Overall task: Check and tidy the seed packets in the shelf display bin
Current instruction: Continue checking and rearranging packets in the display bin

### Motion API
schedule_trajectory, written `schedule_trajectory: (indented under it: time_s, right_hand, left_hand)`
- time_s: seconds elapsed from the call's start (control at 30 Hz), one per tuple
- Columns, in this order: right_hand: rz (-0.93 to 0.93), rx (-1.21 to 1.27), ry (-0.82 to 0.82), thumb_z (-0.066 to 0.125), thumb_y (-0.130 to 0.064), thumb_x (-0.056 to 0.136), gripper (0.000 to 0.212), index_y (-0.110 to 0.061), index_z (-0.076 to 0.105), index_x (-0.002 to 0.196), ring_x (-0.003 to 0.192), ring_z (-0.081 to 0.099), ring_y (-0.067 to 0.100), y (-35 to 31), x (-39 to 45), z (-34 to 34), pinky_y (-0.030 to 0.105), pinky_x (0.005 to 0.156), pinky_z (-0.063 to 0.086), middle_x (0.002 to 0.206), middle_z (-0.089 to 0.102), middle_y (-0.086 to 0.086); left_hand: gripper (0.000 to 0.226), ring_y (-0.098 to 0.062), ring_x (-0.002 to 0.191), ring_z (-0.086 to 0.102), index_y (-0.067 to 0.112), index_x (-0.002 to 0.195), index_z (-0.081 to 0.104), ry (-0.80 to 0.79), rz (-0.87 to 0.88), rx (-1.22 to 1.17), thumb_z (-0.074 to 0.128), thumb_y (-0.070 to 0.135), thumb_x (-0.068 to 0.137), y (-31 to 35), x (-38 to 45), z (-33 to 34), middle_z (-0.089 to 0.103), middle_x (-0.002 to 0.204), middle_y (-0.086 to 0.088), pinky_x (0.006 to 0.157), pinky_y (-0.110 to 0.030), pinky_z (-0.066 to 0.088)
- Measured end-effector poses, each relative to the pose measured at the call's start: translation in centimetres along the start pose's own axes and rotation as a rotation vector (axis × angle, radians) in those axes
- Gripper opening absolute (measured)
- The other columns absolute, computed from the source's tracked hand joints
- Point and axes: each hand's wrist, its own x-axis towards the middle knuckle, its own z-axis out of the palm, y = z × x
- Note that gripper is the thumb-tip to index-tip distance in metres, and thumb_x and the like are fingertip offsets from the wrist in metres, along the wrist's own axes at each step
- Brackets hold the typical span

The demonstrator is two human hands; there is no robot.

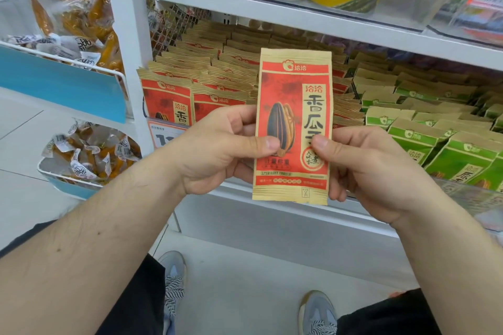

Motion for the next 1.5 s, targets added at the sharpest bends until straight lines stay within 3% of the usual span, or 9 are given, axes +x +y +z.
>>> schedule_trajectory:
  time_s: [0.2, 0.47, 0.63, 0.8, 0.9, 1.0, 1.27, 1.37, 1.5]
  right_hand:
    - [-0.090, -0.008, 0.022, 0.064, -0.027, 0.076, 0.042, 0.015, 0.055, 0.071, 0.033, 0.048, 0.015, -0.1, -0.1, 0.0, 0.020, 0.034, 0.037, 0.059, 0.062, 0.025]
    - [-0.147, -0.092, 0.055, 0.066, -0.024, 0.076, 0.032, 0.008, 0.063, 0.075, 0.037, 0.052, 0.018, 0.2, -0.2, 0.0, 0.025, 0.037, 0.042, 0.063, 0.061, 0.033]
    - [-0.182, -0.183, 0.187, 0.074, -0.026, 0.080, 0.028, 0.001, 0.068, 0.074, 0.037, 0.049, 0.016, -0.1, -0.5, 0.6, 0.024, 0.039, 0.039, 0.054, 0.060, 0.021]
    - [-0.554, -0.768, 0.628, 0.072, -0.040, 0.077, 0.020, -0.020, 0.072, 0.075, 0.052, 0.050, 0.009, 0.3, -0.8, 2.9, 0.020, 0.050, 0.041, 0.056, 0.059, -0.008]
    - [-0.600, -0.947, 0.584, 0.071, -0.040, 0.076, 0.027, -0.017, 0.063, 0.085, 0.060, 0.057, 0.017, 1.0, -0.8, 4.5, 0.035, 0.054, 0.050, 0.069, 0.059, -0.007]
    - [-0.522, -1.020, 0.505, 0.076, -0.045, 0.067, 0.043, -0.020, 0.050, 0.090, 0.066, 0.060, 0.024, 1.6, -0.9, 5.8, 0.040, 0.054, 0.052, 0.079, 0.057, -0.008]
    - [-0.245, -0.468, 0.389, 0.076, -0.041, 0.053, 0.055, -0.034, 0.053, 0.103, 0.064, 0.043, -0.001, 0.9, -0.5, 4.0, 0.012, 0.057, 0.033, 0.095, 0.053, -0.012]
    - [-0.198, -0.229, 0.344, 0.078, -0.019, 0.070, 0.053, -0.022, 0.054, 0.117, 0.071, 0.058, -0.003, 0.7, -0.2, 3.6, 0.014, 0.062, 0.045, 0.101, 0.064, -0.008]
    - [-0.146, -0.120, 0.329, 0.066, -0.018, 0.090, 0.009, -0.017, 0.072, 0.097, 0.081, 0.073, 0.017, 0.6, 0.1, 2.7, 0.040, 0.072, 0.058, 0.088, 0.076, -0.001]
  left_hand:
    - [0.047, -0.028, 0.082, 0.072, 0.014, 0.108, 0.067, -0.078, 0.058, 0.003, 0.081, -0.002, 0.066, -0.4, 0.1, -0.9, 0.072, 0.101, -0.014, 0.061, -0.042, 0.062]
    - [0.060, -0.039, 0.100, 0.067, 0.020, 0.114, 0.068, -0.110, 0.109, 0.043, 0.091, 0.030, 0.058, -0.6, 0.1, -1.6, 0.067, 0.117, -0.021, 0.077, -0.061, 0.053]
    - [0.046, -0.028, 0.092, 0.072, 0.014, 0.117, 0.062, 0.000, 0.125, 0.186, 0.076, 0.006, 0.075, -0.3, 0.0, -0.9, 0.072, 0.108, -0.010, 0.065, -0.039, 0.061]
    - [0.057, -0.024, 0.096, 0.072, 0.026, 0.126, 0.055, 0.125, 0.194, 0.363, 0.082, 0.031, 0.076, -0.3, 0.1, 0.6, 0.071, 0.114, 0.004, 0.075, -0.046, 0.061]
    - [0.064, -0.026, 0.101, 0.068, 0.009, 0.113, 0.060, -0.052, 0.145, 0.192, 0.080, 0.050, 0.068, -0.7, -0.3, 1.3, 0.070, 0.108, -0.009, 0.080, -0.042, 0.059]
    - [0.038, -0.027, 0.089, 0.066, 0.009, 0.098, 0.066, -0.050, 0.120, 0.107, 0.082, 0.032, 0.072, -1.0, -0.3, 1.6, 0.067, 0.096, -0.014, 0.074, -0.032, 0.058]
    - [0.035, -0.022, 0.078, 0.072, 0.015, 0.104, 0.067, -0.059, -0.178, -0.036, 0.057, 0.012, 0.071, -1.1, -0.1, 0.7, 0.074, 0.096, -0.007, 0.062, -0.042, 0.060]
    - [0.037, -0.026, 0.087, 0.071, 0.022, 0.102, 0.072, -0.151, -0.189, 0.044, 0.064, 0.009, 0.069, -1.0, 0.1, 0.0, 0.074, 0.104, -0.008, 0.069, -0.042, 0.059]
    - [0.045, -0.031, 0.099, 0.069, 0.021, 0.113, 0.063, -0.271, -0.218, 0.135, 0.073, 0.015, 0.070, -1.1, -0.1, -0.5, 0.071, 0.113, -0.011, 0.075, -0.041, 0.059]
